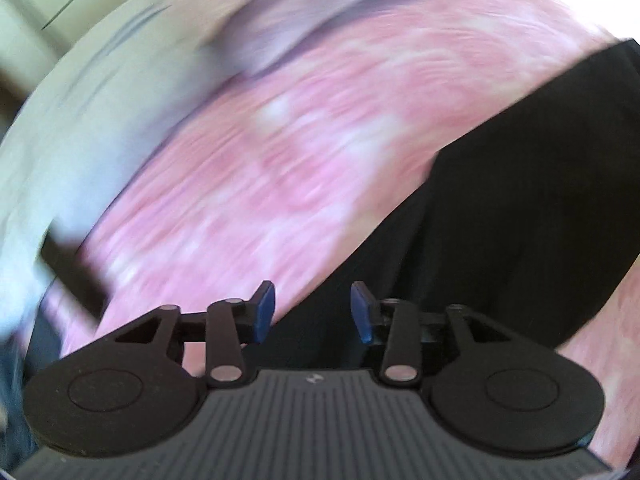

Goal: Fold clothes

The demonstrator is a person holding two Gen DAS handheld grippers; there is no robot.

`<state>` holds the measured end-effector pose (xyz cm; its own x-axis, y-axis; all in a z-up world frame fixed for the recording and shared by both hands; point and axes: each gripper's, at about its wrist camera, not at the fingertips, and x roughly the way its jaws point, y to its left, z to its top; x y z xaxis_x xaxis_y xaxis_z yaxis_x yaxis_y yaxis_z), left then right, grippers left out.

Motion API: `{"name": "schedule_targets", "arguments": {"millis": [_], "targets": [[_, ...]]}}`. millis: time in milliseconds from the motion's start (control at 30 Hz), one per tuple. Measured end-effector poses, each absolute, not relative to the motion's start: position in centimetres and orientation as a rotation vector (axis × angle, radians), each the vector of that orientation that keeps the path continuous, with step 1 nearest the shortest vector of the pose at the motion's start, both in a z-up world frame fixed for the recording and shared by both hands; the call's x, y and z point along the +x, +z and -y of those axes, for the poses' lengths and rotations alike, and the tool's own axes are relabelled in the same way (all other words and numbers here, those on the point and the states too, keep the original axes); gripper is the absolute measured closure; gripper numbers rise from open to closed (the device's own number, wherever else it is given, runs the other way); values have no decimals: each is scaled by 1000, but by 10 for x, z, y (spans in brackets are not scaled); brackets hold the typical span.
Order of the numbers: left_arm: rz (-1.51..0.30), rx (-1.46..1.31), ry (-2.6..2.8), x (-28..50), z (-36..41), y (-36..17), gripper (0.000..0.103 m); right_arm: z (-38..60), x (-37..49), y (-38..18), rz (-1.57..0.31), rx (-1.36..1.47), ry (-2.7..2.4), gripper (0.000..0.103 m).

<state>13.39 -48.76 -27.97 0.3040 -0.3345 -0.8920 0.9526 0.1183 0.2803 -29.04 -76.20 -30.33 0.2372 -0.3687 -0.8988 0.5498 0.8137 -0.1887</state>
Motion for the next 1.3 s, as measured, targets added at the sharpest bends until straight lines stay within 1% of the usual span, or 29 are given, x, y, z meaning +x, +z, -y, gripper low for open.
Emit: {"name": "schedule_targets", "arguments": {"millis": [67,133,167,200,333,433,567,633,667,700,733,767,800,833,867,933,1033,1067,1133,1233,1300], "targets": [[-806,985,-1003,160,449,-270,63,727,-278,-302,-1143,258,-609,49],[-839,939,-930,182,411,-264,61,692,-265,-302,-1113,337,-583,49],[-856,918,-898,195,392,-264,59,673,-255,-303,-1103,367,-565,49],[-873,898,-868,208,374,-265,56,654,-244,-305,-1095,393,-545,49],[-953,805,-845,257,326,-281,54,579,-186,-310,-1096,427,-467,49],[-995,710,-886,289,314,-299,53,534,-141,-314,-1114,407,-424,49],[-1031,554,-965,330,321,-322,53,473,-81,-320,-1139,381,-366,49],[-1034,517,-1014,344,332,-336,49,451,-56,-327,-1150,377,-362,49],[-1043,512,-1038,348,337,-343,46,444,-45,-332,-1152,383,-359,49],[-1053,506,-1062,352,342,-350,47,438,-36,-338,-1157,386,-351,49],[-1063,514,-1086,352,345,-357,49,432,-27,-343,-1163,385,-343,49],[-1072,529,-1110,351,348,-364,70,427,-17,-348,-1170,385,-334,49],[-1065,544,-1127,347,348,-364,84,421,-8,-353,-1176,384,-325,49],[-1051,559,-1141,342,348,-362,87,415,2,-358,-1183,384,-316,49],[-996,568,-1144,338,346,-352,90,411,10,-362,-1186,388,-318,49],[-846,579,-1137,331,340,-324,91,405,22,-365,-1182,403,-326,49],[-718,570,-1073,340,344,-293,87,398,32,-364,-1161,419,-325,49],[-713,577,-1043,347,349,-289,84,395,35,-365,-1159,421,-319,49],[-749,603,-983,363,356,-293,83,388,37,-366,-1159,431,-309,49],[-765,607,-923,370,347,-296,75,374,34,-372,-1186,448,-287,49],[-785,579,-929,363,330,-296,57,361,31,-376,-1205,458,-260,49]]}}
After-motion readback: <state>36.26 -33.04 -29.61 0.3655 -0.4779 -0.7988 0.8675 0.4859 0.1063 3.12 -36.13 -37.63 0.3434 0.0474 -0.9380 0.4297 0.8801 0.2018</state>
